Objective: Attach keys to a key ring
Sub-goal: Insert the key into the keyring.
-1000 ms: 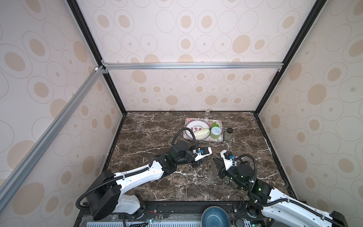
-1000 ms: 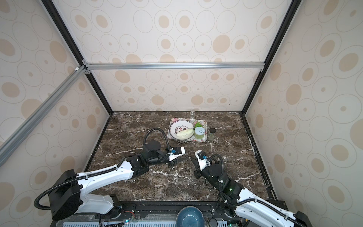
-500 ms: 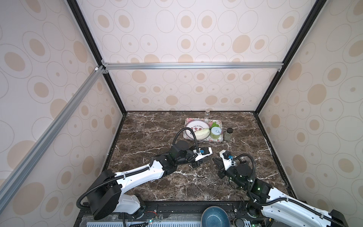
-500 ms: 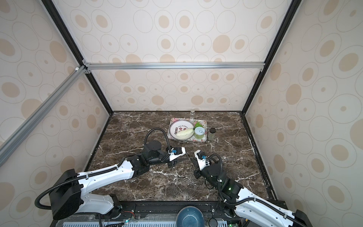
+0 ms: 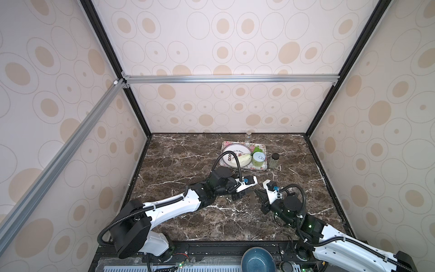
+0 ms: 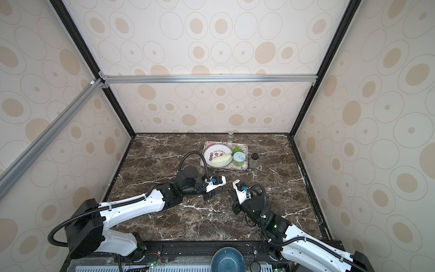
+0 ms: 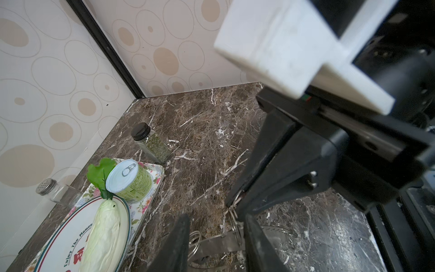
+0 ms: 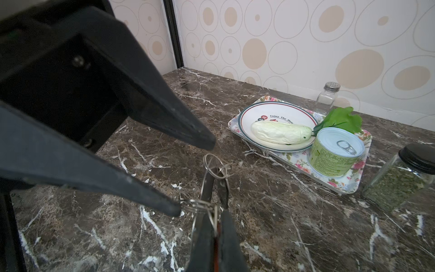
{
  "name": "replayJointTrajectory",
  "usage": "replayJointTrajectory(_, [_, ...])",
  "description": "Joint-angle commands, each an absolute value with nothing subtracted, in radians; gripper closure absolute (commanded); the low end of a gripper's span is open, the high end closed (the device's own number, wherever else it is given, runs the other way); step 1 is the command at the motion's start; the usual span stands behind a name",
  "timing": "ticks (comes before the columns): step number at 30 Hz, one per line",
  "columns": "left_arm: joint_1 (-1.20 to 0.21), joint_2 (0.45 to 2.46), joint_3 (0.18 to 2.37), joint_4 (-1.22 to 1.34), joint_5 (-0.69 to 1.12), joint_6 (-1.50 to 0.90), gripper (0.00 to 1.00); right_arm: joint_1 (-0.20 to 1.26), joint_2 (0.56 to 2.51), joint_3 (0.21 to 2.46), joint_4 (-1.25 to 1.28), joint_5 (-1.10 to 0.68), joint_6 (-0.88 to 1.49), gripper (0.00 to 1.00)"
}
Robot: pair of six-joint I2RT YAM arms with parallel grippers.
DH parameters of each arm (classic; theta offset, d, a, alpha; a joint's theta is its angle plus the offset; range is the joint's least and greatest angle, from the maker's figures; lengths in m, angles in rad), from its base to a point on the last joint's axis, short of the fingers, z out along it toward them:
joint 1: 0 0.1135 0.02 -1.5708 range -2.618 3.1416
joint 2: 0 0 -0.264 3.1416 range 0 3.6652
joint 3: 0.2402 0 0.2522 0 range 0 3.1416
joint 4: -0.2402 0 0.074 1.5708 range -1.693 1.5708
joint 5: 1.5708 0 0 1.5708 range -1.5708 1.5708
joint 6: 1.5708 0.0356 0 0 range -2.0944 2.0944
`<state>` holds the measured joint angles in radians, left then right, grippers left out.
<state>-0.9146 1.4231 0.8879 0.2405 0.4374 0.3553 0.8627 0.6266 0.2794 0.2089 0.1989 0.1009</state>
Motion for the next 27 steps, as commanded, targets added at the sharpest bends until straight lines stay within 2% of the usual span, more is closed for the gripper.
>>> replayJointTrajectory(1, [-0.931, 1.447, 0.948, 0.187, 0.428, 0.388, 0.67, 0.859, 0.624, 0.313, 0.249, 0.192, 0.104, 1.00])
replayJointTrajectory(6, [-0.936, 1.450, 0.953, 0.181, 0.428, 0.393, 0.74, 0.859, 0.625, 0.313, 0.250, 0.193, 0.101, 1.00])
replayJointTrajectory(13, [-0.937, 1.451, 0.962, 0.167, 0.426, 0.394, 0.99, 0.859, 0.624, 0.313, 0.253, 0.195, 0.104, 1.00])
replayJointTrajectory(21, [-0.937, 1.424, 0.935, 0.213, 0.428, 0.392, 1.00, 0.859, 0.624, 0.299, 0.278, 0.227, 0.135, 1.00])
replayJointTrajectory(27, [-0.936, 1.335, 0.803, 0.462, 0.465, 0.341, 1.00, 0.846, 0.631, 0.290, 0.291, 0.250, 0.179, 1.00])
